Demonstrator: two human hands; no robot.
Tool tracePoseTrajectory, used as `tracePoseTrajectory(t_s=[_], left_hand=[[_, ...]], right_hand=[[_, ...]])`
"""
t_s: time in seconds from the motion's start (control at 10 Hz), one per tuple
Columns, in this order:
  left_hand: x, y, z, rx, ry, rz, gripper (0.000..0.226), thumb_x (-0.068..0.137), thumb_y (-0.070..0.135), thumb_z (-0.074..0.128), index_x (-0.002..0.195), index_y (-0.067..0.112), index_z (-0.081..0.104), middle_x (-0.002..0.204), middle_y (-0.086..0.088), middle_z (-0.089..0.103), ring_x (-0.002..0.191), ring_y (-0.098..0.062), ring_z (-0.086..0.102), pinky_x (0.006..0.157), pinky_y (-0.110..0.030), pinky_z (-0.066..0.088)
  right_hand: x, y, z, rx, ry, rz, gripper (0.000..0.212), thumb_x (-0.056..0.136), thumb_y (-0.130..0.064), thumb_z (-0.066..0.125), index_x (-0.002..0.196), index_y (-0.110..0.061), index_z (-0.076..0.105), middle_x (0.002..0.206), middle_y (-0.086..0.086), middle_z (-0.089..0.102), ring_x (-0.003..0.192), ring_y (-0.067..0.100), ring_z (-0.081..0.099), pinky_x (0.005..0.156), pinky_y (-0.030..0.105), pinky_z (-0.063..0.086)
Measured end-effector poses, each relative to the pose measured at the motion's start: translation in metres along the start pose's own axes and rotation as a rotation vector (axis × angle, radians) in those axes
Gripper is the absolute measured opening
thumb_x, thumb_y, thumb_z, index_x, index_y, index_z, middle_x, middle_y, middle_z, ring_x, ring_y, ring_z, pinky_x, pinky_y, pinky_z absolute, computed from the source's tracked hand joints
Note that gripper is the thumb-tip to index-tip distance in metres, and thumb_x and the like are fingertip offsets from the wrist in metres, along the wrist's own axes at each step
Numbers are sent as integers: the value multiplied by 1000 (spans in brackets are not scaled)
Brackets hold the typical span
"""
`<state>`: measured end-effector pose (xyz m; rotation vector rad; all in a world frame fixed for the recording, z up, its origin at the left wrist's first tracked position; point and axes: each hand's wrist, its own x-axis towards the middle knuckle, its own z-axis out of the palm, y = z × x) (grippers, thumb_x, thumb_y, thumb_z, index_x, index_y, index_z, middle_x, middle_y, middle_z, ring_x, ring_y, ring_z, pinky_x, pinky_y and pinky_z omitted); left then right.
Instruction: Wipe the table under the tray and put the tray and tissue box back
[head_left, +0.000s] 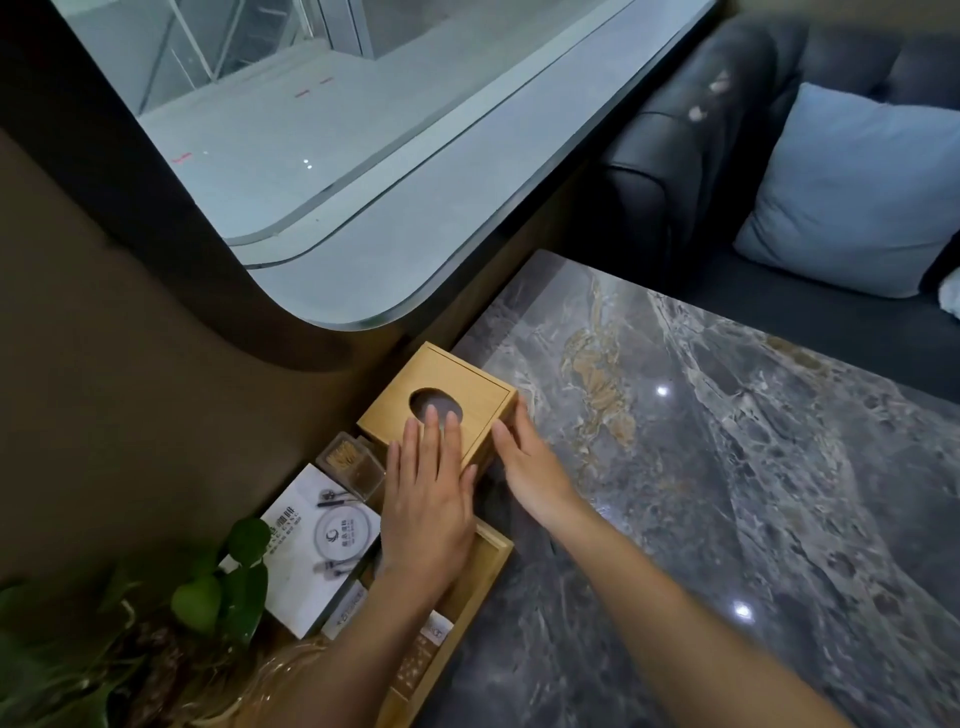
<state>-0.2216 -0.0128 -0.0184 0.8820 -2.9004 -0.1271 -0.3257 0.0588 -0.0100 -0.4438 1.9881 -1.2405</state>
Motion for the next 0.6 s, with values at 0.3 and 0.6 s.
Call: tracePoseTrajectory(t_s=[0.3, 0.6], left_hand=[[11, -9, -3, 8, 18, -20, 54, 92, 33, 26, 140, 11, 34, 146, -16, 42, 137, -34, 35, 109, -47, 19], [9, -6, -18, -148, -74, -52, 62, 93, 37, 40, 147, 20, 15, 159, -14, 6, 147, -28, 2, 116, -37, 3]], right_hand=[[15, -7, 10, -26, -7, 35, 61, 91, -53, 28, 144, -34, 5, 146, 6, 39, 130, 27, 40, 110, 47, 32], [5, -17, -13, -175, 146, -15, 41, 94, -38, 41, 129, -18, 44, 127, 6, 56, 115, 23, 53, 94, 33, 43]])
